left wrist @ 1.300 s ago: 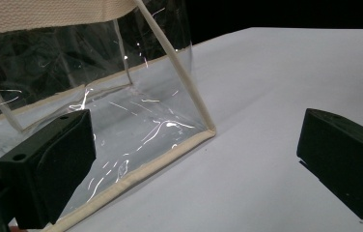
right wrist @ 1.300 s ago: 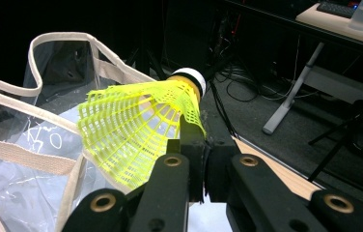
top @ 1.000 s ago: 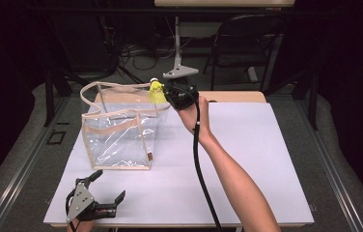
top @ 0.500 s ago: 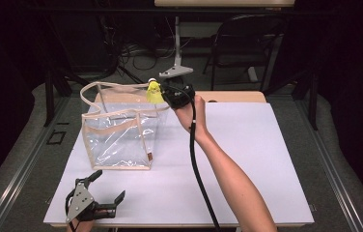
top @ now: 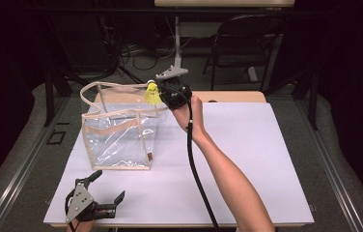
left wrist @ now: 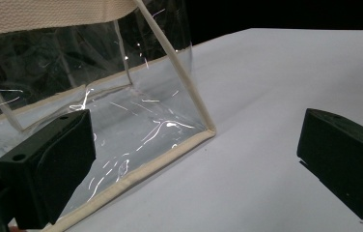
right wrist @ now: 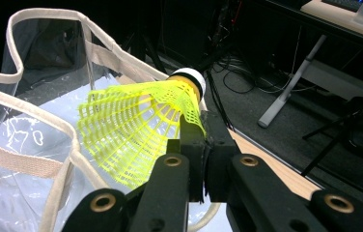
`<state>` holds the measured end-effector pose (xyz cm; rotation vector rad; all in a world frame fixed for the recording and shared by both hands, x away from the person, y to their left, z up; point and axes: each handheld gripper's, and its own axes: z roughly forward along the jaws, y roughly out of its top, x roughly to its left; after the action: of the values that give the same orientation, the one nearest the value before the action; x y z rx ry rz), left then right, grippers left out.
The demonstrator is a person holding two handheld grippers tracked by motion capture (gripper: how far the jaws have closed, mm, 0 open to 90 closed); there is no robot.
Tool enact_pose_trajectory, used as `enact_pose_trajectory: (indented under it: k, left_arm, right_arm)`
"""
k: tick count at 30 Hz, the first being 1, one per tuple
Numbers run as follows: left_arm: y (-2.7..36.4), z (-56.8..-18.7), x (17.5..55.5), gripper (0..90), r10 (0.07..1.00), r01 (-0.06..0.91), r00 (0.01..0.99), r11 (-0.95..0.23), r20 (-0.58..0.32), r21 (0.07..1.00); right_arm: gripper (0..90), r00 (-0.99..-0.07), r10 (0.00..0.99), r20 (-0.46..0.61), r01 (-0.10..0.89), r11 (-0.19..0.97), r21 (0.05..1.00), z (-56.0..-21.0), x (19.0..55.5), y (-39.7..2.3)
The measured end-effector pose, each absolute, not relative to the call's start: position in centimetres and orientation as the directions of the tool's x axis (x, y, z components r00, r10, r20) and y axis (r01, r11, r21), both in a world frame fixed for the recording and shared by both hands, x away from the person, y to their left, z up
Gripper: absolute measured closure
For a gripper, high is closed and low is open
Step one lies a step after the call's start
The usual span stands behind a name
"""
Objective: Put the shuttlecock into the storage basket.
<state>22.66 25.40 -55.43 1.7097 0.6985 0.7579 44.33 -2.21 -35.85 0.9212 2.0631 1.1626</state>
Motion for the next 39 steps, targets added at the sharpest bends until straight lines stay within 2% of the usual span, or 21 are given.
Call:
enact_pose_trajectory:
  k: [39]
  left_arm:
    - [25.4,-55.4,22.7,0.1,0.769,0.077,0.624,-0.239,0.141,0.968]
  right_arm:
    - [88.9,-0.598,0.78,-0.186,0.307,0.438,0.845,-37.1,45.6,-0.5]
